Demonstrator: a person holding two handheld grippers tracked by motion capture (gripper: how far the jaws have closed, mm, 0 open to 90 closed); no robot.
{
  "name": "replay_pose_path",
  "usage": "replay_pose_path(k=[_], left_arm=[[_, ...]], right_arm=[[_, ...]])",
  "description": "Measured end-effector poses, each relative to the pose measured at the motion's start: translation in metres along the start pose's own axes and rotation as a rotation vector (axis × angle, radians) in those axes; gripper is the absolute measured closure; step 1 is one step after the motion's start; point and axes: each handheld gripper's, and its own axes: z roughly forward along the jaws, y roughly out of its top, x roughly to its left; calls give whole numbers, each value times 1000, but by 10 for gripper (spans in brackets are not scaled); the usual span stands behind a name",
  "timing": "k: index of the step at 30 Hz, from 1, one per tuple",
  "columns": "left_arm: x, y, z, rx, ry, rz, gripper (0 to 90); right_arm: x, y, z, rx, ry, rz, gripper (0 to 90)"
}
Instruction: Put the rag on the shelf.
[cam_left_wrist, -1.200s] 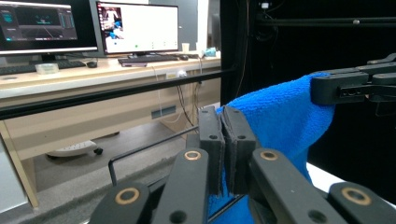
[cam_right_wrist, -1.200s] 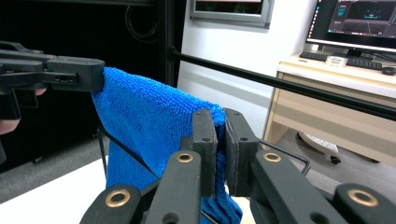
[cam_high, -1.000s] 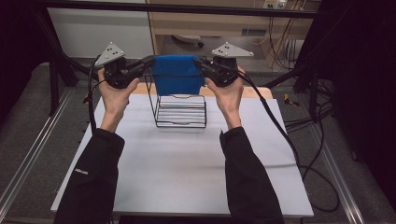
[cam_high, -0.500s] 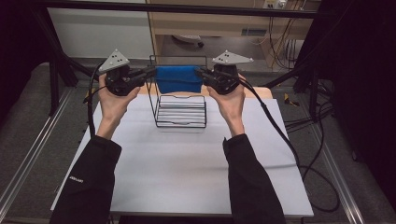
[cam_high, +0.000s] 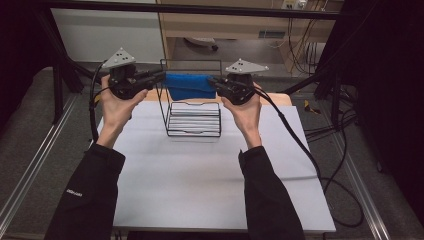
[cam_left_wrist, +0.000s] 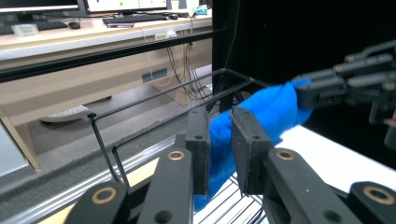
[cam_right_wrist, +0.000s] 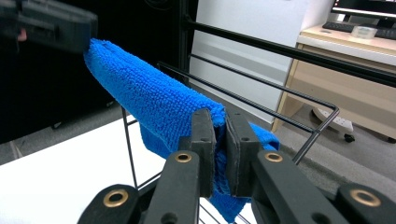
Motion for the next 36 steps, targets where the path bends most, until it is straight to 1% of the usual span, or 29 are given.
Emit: replay_pose_path(k=[3, 6, 8, 10, 13, 15, 18, 22, 24, 29, 33, 36], left_arm=[[1, 0, 3, 22, -8, -29, 776], [2, -4, 8, 73, -17, -51, 823], [2, -8, 11, 104, -30, -49, 863], [2, -12, 12, 122, -47, -54, 887], [2, -17, 13, 142, -61, -59, 894], [3, -20, 14, 158, -62, -59, 895], [4, -23, 14, 167, -67, -58, 896], [3, -26, 16, 187, -59, -39, 897], [2, -27, 18, 193, -54, -28, 897], [-2, -30, 22, 194, -41, -6, 898], [-2, -34, 25, 197, -34, -1, 898], [-2, -37, 27, 201, -32, 4, 898]], right_arm=[[1, -1, 0, 6, 2, -12, 833], [1, -2, 1, 6, 3, -15, 832], [2, -2, 1, 9, 6, -17, 831], [2, -2, 1, 11, 8, -22, 829], [2, -3, 1, 15, 13, -23, 821], [1, -5, 1, 16, 17, -19, 813], [0, -8, 1, 15, 22, -13, 799], [-1, -9, 1, 15, 33, -15, 763], [0, -9, 0, 15, 38, -17, 711], [0, -6, -5, 1, 44, -3, 604], [0, -3, -10, -28, 44, 27, 493], [0, 0, -13, -49, 61, 50, 433]])
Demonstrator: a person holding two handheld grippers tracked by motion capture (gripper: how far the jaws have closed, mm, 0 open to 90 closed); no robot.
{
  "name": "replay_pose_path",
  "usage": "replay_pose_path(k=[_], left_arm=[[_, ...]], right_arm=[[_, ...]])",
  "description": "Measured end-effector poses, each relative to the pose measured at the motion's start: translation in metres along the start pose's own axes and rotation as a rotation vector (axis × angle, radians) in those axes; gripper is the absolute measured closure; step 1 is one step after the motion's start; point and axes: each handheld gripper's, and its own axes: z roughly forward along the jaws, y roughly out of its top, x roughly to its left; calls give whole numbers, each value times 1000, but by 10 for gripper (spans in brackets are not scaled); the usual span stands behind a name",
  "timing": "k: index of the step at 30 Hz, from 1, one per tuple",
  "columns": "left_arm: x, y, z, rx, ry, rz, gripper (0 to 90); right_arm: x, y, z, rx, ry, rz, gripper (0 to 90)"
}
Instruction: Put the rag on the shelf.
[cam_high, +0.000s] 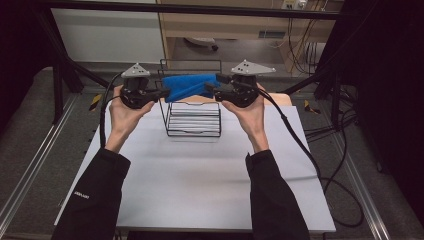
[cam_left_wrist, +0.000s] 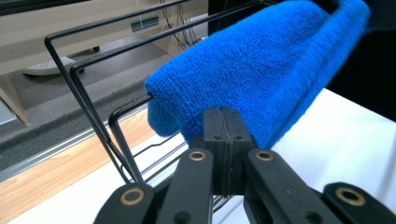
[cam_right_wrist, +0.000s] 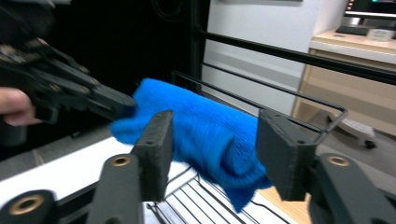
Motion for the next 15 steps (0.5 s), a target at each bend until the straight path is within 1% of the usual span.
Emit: replay_pose_path(k=[2, 3, 4, 5, 6, 8, 9, 10, 12, 15], left_arm=[[0, -2, 2, 2, 4, 3, 898], [0, -3, 3, 5, 5, 4, 898], [0, -4, 4, 4, 8, 8, 898], [0, -5, 4, 3, 8, 8, 898], [0, -5, 5, 7, 7, 9, 898], [-1, -7, 6, 4, 10, 16, 898], [-1, -8, 6, 2, 9, 16, 898], [-1, -9, 7, 1, 9, 17, 898], [-1, -11, 8, 3, 8, 18, 898], [-1, -15, 8, 2, 9, 21, 898]], right_arm=[[1, 1, -1, -12, 4, 3, 419], [2, 1, -1, -14, 9, 9, 437], [2, 0, 0, -5, 14, 12, 502], [3, -1, 0, 13, 22, 13, 599], [3, -3, 1, 33, 32, 15, 671], [4, -8, 4, 71, 38, 24, 802], [3, -11, 6, 94, 32, 29, 836], [3, -14, 7, 110, 28, 28, 865], [1, -21, 12, 141, 12, 23, 885], [-1, -29, 15, 151, 4, 35, 887]])
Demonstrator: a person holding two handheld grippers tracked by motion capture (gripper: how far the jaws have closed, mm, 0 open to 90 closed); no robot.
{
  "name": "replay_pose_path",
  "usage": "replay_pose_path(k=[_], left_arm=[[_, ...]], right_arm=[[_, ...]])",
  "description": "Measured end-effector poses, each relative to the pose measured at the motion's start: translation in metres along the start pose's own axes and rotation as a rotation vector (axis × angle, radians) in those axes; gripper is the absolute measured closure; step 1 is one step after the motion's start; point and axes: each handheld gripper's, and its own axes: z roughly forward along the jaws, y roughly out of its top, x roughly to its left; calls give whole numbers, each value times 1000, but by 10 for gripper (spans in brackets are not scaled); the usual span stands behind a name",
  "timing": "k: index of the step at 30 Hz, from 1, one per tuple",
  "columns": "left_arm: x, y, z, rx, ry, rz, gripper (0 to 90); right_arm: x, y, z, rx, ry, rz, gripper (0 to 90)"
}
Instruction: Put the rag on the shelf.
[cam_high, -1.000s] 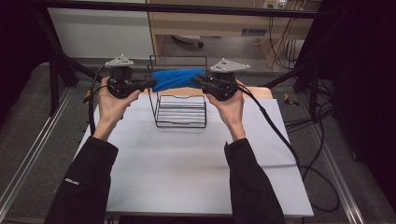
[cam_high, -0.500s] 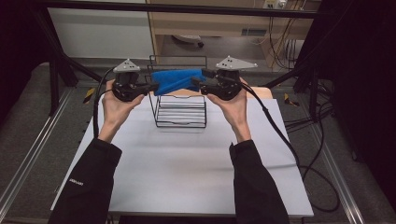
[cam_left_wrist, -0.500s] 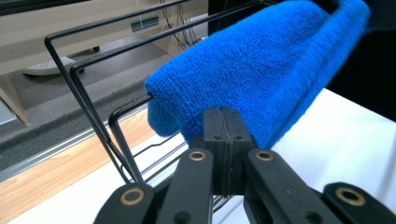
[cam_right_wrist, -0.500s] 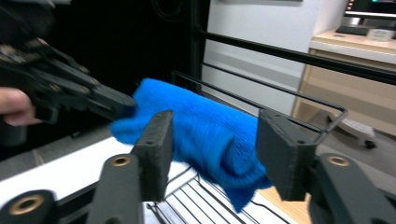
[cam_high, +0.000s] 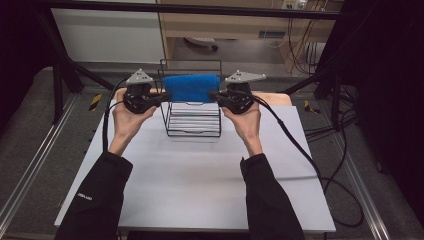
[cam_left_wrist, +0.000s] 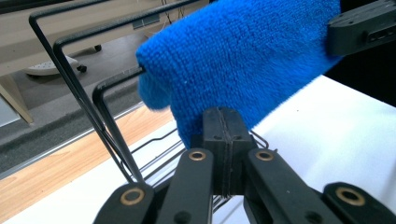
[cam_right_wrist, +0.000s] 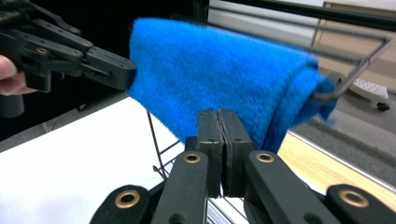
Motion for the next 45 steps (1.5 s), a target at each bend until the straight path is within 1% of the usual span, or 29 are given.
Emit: replay_pose_path(k=[2, 4, 7, 8, 10, 11, 13, 15, 19, 22, 24, 25, 27, 29, 33, 36, 38, 40, 42, 43, 45], left_arm=[[0, -2, -1, -5, -3, 0, 898], [-1, -3, -2, 1, -4, 10, 898], [-3, -6, -8, -6, -12, 20, 893], [-4, -8, -10, -8, -16, 19, 879], [-4, -11, -14, -9, -16, 22, 850], [-4, -13, -16, -10, -20, 16, 828], [-5, -18, -19, 8, -29, 14, 772], [-5, -24, -22, 27, -24, 16, 721], [-7, -37, -25, 57, -22, 10, 614], [-9, -46, -27, 64, -20, 6, 532], [-11, -51, -29, 69, -21, 5, 491], [-11, -54, -30, 72, -20, 8, 467], [-12, -60, -31, 82, -23, 10, 425], [-13, -66, -33, 87, -24, 8, 386], [-13, -79, -37, 92, -34, -9, 309], [-14, -89, -41, 93, -22, -9, 249], [-14, -97, -43, 86, -13, -11, 202], [-15, -106, -45, 71, -5, -19, 165], [-15, -115, -46, 67, -1, -27, 138], [-16, -120, -46, 72, -4, -37, 126], [-15, -126, -47, 83, 1, -42, 101]], right_arm=[[-1, -3, 0, -2, 6, 0, 874], [0, -4, -1, -12, 6, -2, 843], [1, -4, -7, -23, 8, -6, 760], [2, -4, -9, -29, 6, -5, 720], [2, -5, -15, -35, 11, 3, 671], [2, -6, -19, -41, 12, 10, 625], [2, -8, -25, -41, 14, 19, 555], [1, -11, -31, -35, 15, 21, 478], [-1, -21, -42, -17, 2, 32, 371], [-4, -30, -48, -6, -11, 47, 291], [-7, -36, -52, 2, -11, 66, 238], [-8, -39, -54, 6, -9, 78, 225], [-9, -44, -59, 7, -6, 83, 198], [-11, -49, -63, 21, -10, 86, 153], [-13, -59, -72, 37, -17, 95, 101], [-14, -69, -79, 25, -16, 104, 71], [-15, -76, -83, 28, -19, 110, 57], [-16, -83, -87, 41, -18, 112, 46], [-17, -90, -90, 55, -25, 111, 34], [-17, -94, -92, 61, -27, 114, 30], [-19, -102, -95, 71, -31, 124, 15]])
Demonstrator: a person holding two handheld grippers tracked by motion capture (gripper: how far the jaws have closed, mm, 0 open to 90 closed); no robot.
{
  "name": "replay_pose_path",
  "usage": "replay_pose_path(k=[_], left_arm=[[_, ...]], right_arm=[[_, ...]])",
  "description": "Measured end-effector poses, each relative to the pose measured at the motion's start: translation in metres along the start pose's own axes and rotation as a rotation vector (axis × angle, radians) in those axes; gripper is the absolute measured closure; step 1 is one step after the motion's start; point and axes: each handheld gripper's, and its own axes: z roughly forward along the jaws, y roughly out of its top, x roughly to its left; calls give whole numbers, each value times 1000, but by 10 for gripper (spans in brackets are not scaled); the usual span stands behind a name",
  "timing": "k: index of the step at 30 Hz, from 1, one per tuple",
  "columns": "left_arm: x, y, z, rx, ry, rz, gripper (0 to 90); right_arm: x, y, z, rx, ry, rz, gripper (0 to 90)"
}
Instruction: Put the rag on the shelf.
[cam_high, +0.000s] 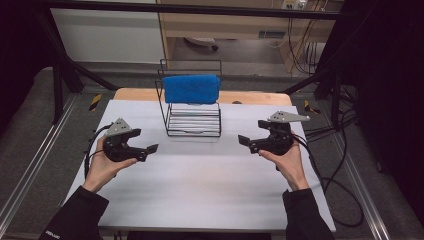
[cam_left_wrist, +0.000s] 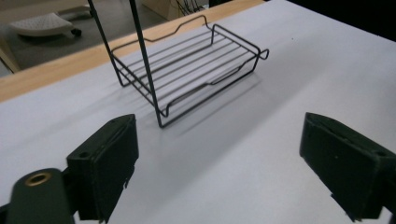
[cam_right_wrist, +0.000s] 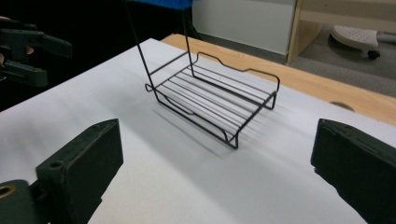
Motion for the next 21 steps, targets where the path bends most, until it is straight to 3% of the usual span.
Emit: replay_pose_path(k=[17, 21], left_arm=[[-2, -58, -8, -4, -19, -46, 76], [-1, -72, -8, 19, -21, -52, 76]], right_arm=[[-8, -76, -19, 58, 4, 31, 5], [-13, -95, -24, 75, 22, 40, 5]])
